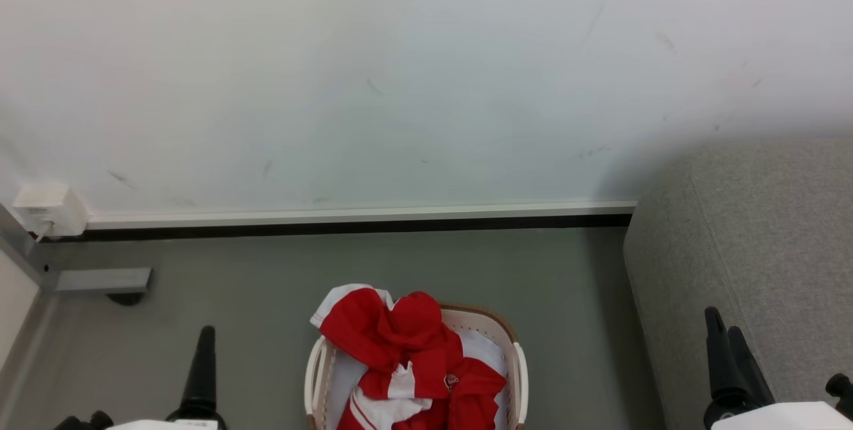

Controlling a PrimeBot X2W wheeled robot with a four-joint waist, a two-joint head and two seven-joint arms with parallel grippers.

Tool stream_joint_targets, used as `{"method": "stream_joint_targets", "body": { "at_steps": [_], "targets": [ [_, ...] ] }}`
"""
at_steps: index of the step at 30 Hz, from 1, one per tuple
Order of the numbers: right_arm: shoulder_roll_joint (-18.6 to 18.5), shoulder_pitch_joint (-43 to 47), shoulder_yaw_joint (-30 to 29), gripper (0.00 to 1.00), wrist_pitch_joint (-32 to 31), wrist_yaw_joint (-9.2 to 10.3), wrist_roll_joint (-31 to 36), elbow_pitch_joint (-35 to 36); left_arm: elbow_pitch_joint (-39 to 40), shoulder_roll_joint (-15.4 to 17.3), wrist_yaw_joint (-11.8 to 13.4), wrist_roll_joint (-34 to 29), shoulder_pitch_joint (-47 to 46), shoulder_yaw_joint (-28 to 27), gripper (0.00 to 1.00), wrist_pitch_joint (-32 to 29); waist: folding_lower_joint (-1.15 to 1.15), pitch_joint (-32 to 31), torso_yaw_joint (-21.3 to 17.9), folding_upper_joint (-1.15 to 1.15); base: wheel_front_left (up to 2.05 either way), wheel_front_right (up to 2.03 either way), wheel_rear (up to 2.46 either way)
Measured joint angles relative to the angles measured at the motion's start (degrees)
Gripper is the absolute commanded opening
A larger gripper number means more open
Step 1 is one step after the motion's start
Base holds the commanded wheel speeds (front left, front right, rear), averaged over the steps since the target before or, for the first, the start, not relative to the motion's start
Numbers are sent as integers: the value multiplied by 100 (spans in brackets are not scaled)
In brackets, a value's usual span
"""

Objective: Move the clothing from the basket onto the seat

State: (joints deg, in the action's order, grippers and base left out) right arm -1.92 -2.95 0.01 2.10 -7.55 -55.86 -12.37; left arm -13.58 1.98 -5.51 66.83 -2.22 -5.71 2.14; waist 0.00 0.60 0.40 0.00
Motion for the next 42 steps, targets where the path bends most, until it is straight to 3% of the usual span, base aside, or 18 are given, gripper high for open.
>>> {"method": "stream_joint_targets", "body": {
  "at_steps": [21,42],
  "targets": [
    [-18,63,280,100,401,0,1720,123,234,23,22,-1892,119,77,100,387,0,48,1,0,0,0,0],
    [-35,76,349,100,708,0,2938,174,303,37,-109,-3470,184,183,100,708,1,73,-30,0,0,0,0]
  ]
}}
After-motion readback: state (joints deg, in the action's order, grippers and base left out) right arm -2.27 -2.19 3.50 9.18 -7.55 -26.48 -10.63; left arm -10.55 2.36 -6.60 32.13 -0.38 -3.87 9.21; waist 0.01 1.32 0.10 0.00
